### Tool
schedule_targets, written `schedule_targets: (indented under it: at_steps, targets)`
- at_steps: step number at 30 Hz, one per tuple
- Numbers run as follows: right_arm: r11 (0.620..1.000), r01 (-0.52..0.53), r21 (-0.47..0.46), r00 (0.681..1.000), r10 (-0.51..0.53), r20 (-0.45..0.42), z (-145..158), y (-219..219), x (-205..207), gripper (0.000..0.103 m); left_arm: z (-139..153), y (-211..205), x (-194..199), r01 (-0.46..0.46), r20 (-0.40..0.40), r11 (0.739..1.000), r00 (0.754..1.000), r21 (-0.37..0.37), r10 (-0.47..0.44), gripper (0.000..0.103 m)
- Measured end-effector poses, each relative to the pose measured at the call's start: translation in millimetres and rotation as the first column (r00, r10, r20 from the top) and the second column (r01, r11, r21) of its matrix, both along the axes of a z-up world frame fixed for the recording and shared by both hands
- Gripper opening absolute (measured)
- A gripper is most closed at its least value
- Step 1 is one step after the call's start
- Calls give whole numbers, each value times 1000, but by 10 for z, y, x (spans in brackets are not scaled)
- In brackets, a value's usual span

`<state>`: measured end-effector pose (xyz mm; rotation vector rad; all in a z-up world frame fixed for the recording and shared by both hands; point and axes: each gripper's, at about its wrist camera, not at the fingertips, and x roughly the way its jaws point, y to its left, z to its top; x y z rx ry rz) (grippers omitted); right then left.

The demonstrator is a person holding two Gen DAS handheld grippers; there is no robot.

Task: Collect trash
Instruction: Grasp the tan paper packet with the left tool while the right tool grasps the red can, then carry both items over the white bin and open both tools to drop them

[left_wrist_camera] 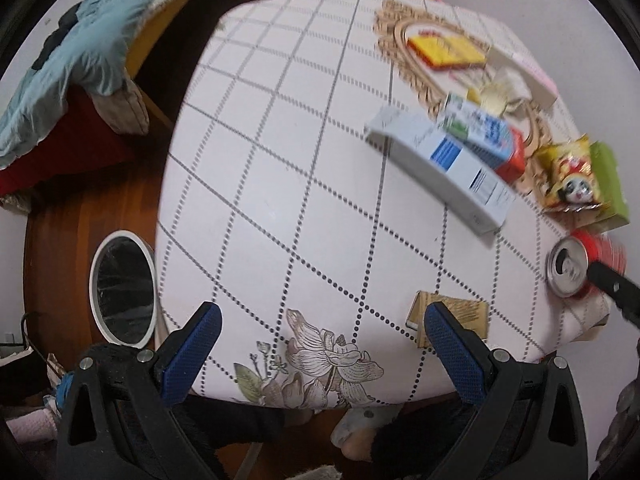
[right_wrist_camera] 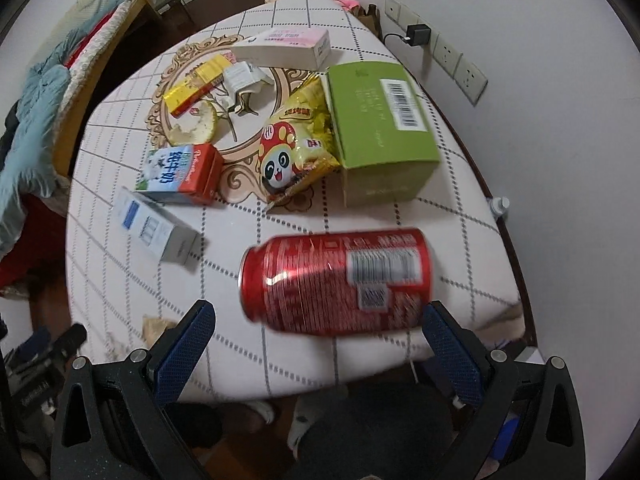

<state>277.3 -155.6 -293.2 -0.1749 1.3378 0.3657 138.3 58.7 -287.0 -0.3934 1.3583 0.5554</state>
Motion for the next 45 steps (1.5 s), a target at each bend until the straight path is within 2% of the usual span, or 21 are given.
schedule_targets:
  at_steps: [7, 11, 15, 17, 18, 20, 21, 22, 23, 24, 29, 30, 32, 34, 36, 41, 45]
  targets:
    - [998, 46, -45, 998, -48, -51, -347, 148, 179, 103, -140, -146, 136, 45, -12, 998, 999, -45, -45, 103]
    - [996, 90, 15, 993, -89, -77, -382, 36, 229, 103, -173, -333, 217, 84, -7, 991, 996, -107, -85, 103]
    - [982, 155, 109, 983, -143, -114, -272, -220, 221, 103, -297, -594, 375, 156, -11, 979, 987, -132, -158, 103]
    - [975, 176, 139, 979, -159, -126, -219, -322, 239, 103, -403, -705, 451, 191, -32, 973, 980, -131, -197, 92]
    - [971, 184, 150, 978, -166, -130, -203, -361, 240, 103, -454, -746, 480, 201, -44, 971, 977, -130, -208, 73]
    - [960, 212, 183, 972, -187, -141, -174, -451, 256, 103, -451, -762, 515, 196, -9, 970, 980, -143, -199, 65]
    - [957, 218, 194, 971, -192, -145, -172, -483, 247, 103, -418, -761, 532, 203, 16, 969, 979, -141, -203, 41]
    - [952, 231, 201, 967, -203, -152, -175, -511, 259, 103, -378, -767, 547, 209, 28, 968, 978, -136, -207, 30]
    - [947, 245, 207, 964, -215, -159, -137, -554, 249, 103, -348, -766, 571, 210, 24, 970, 978, -121, -209, 28]
    - [935, 275, 224, 955, -238, -178, -162, -580, 278, 103, -327, -754, 590, 212, 21, 972, 977, -103, -211, 21]
    - [866, 429, 257, 895, -369, -251, -297, -623, 370, 103, -234, -474, 615, 164, 42, 983, 986, -80, -161, 14]
    - [845, 474, 246, 870, -408, -275, -354, -643, 391, 103, -224, -430, 615, 155, 43, 985, 987, -78, -152, 13]
    - [816, 522, 250, 842, -444, -308, -428, -650, 385, 102, -200, -320, 590, 137, 49, 988, 990, -72, -134, 13]
    - [789, 556, 260, 819, -466, -335, -510, -654, 371, 83, -164, -215, 557, 124, 58, 989, 991, -77, -120, 12]
    - [782, 558, 277, 822, -474, -317, -501, -645, 336, 83, -116, -148, 513, 116, 70, 990, 991, -82, -110, 12]
    - [800, 518, 303, 850, -442, -287, -429, -631, 185, 82, 191, 39, 291, 116, 135, 989, 985, -88, -103, 12]
    - [808, 475, 350, 878, -406, -254, -258, -659, 26, 81, 313, 136, 19, 110, 197, 991, 976, -75, -93, 12]
